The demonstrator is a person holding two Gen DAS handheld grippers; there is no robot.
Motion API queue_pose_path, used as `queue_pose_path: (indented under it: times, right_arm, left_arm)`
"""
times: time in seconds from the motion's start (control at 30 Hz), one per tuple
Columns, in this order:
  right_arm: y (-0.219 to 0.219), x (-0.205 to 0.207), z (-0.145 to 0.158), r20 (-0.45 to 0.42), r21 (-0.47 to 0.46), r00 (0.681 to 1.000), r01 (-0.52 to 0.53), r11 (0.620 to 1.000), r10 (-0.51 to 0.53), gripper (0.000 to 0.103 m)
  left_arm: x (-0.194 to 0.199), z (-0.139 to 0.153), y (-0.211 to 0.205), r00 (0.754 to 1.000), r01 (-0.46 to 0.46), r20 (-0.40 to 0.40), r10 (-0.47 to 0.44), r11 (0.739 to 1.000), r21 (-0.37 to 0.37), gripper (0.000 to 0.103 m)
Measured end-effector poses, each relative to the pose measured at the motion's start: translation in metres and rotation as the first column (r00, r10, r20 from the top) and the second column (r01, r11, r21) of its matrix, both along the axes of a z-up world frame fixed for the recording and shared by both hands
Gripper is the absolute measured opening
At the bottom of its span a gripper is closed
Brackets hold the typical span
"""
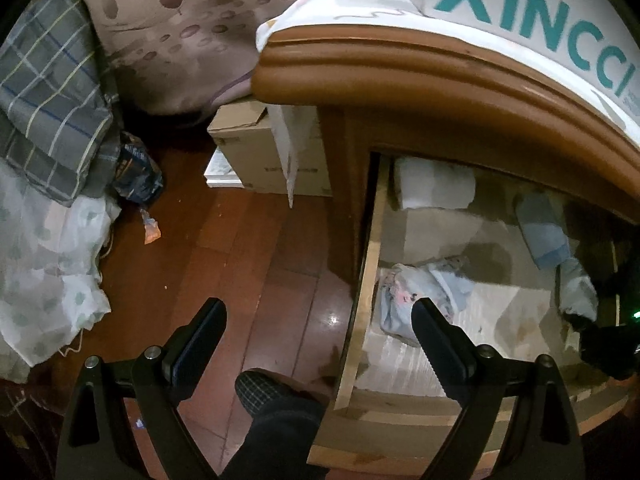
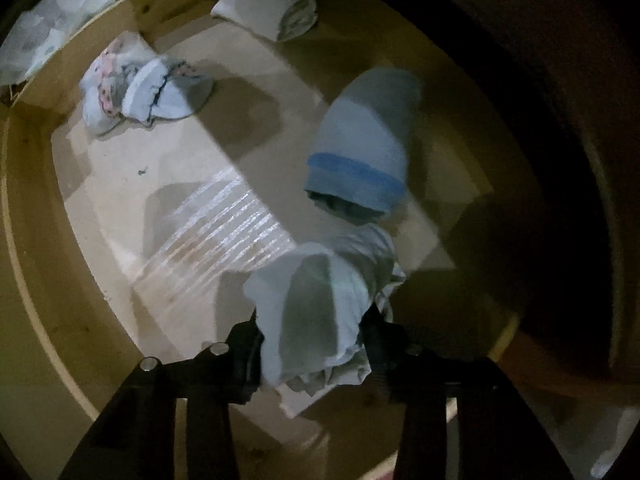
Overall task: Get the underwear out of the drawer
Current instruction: 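Lift the white underwear out of the drawer with the right tool, then grasp the pink-floral light blue underwear with the left tool while the right tool holds the white underwear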
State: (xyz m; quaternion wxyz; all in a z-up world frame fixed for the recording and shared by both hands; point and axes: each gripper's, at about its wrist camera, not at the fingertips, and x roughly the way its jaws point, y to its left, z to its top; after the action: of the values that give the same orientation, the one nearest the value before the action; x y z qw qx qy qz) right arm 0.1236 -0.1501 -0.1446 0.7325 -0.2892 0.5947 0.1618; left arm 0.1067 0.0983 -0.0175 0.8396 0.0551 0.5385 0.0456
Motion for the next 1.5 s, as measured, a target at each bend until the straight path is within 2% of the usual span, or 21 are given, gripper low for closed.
queue_pose_path:
  times: [0.23, 0.37, 0.53, 0.6, 0.67, 0.83, 0.97, 1.0, 1.1, 1.17, 1.27, 1.4, 1.5]
  right_arm:
    - [0.002, -0.022, 0.038, 0.016, 0.085, 0.997, 0.08, 0.993, -0.082, 0.042]
    - [0.002, -0.036, 0.071, 0.032, 0.185, 0.974, 0.216, 0.959, -0.225, 0.042]
    - [-0.014, -0.059, 0.093, 0.049, 0.32, 0.915, 0.365, 0.875, -0.399, 0.042]
    - [-0.024, -0.069, 0.102, 0.091, 0.351, 0.881, 0.408, 0.843, -0.464, 0.042]
    - [-0.037, -0.074, 0.108, 0.088, 0.398, 0.847, 0.453, 0.798, -0.525, 0.042]
    - [-0.06, -0.076, 0.106, 0.078, 0.407, 0.78, 0.543, 0.735, -0.62, 0.042]
    - [-0.073, -0.078, 0.097, 0.032, 0.419, 0.72, 0.62, 0.663, -0.693, 0.042]
    - [-0.074, -0.078, 0.093, 0.033, 0.417, 0.713, 0.627, 0.658, -0.7, 0.042]
    - [-0.077, -0.079, 0.096, 0.046, 0.426, 0.701, 0.631, 0.648, -0.712, 0.042]
    - [-0.079, -0.081, 0.102, 0.086, 0.424, 0.692, 0.625, 0.655, -0.717, 0.042]
    - [-0.088, -0.083, 0.11, 0.073, 0.487, 0.675, 0.618, 0.617, -0.734, 0.042]
    - [-0.095, -0.085, 0.114, 0.066, 0.51, 0.668, 0.615, 0.601, -0.741, 0.042]
    - [-0.1, -0.087, 0.116, 0.055, 0.528, 0.662, 0.617, 0.584, -0.748, 0.042]
  left_arm:
    - [0.0, -0.008, -0.011, 0.998, 0.05, -0.029, -0.05, 0.999, -0.012, 0.092]
    - [-0.002, -0.01, -0.021, 0.996, 0.081, -0.034, -0.081, 0.997, -0.016, 0.092]
    - [-0.005, -0.016, -0.031, 0.991, 0.124, -0.051, -0.125, 0.992, -0.027, 0.092]
    - [-0.006, -0.018, -0.035, 0.988, 0.147, -0.053, -0.148, 0.989, -0.02, 0.092]
    - [-0.007, -0.022, -0.042, 0.982, 0.178, -0.062, -0.179, 0.984, -0.014, 0.092]
    - [-0.01, -0.028, -0.057, 0.968, 0.244, -0.067, -0.243, 0.97, 0.012, 0.092]
    - [-0.015, -0.032, -0.067, 0.952, 0.301, -0.071, -0.298, 0.953, 0.032, 0.092]
    - [-0.016, -0.033, -0.07, 0.946, 0.319, -0.07, -0.316, 0.947, 0.042, 0.092]
    - [-0.017, -0.034, -0.078, 0.936, 0.35, -0.063, -0.347, 0.935, 0.06, 0.092]
    - [-0.016, -0.036, -0.082, 0.927, 0.371, -0.069, -0.368, 0.928, 0.04, 0.092]
    - [-0.015, -0.039, -0.09, 0.908, 0.412, -0.094, -0.409, 0.911, 0.017, 0.092]
    - [-0.008, -0.049, -0.103, 0.861, 0.496, -0.15, -0.485, 0.867, 0.045, 0.092]
    - [0.0, -0.06, -0.106, 0.833, 0.531, -0.208, -0.512, 0.846, 0.044, 0.086]
